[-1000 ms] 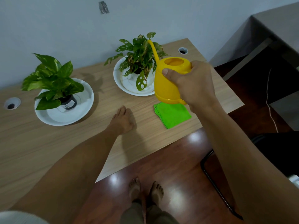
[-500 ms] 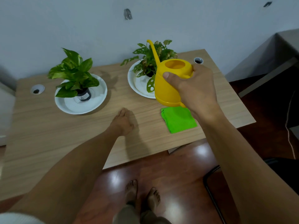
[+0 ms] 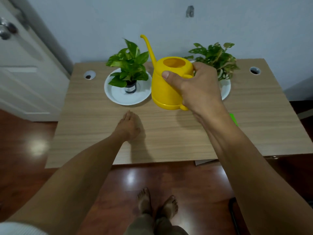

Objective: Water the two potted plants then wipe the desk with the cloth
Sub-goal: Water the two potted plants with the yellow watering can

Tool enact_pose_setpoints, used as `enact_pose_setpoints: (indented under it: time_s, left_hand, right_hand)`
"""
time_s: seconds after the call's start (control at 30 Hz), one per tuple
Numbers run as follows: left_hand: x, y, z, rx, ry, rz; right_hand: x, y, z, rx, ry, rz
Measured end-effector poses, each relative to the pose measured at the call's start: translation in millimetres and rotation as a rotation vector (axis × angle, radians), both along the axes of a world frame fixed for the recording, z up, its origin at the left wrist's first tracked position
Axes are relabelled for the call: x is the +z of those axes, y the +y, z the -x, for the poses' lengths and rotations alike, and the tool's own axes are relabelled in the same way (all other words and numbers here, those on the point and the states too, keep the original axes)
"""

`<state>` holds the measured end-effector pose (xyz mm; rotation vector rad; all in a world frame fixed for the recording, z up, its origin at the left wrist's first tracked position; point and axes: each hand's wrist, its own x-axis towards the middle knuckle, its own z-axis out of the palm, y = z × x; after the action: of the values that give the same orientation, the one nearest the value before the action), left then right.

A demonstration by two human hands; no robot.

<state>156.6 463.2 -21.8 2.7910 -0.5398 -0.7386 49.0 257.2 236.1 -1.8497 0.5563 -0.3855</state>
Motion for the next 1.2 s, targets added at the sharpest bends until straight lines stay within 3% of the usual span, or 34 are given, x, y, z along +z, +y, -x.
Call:
enact_pose_setpoints:
  time_s: [0.33, 0.67, 1.2]
  left_hand:
    - [-24, 45, -8, 0.046, -0.013, 0.055]
    - [-32, 50, -6, 0.038, -0.004, 0.090]
    - [-30, 51, -8, 0.022, 0.019, 0.083]
  right_hand:
    - [-19, 45, -35, 0.098, 0.069, -0.004]
    - [-21, 59, -50, 0.063, 0.107, 0.045]
    - [-7, 61, -33, 0.117, 0.195, 0.116]
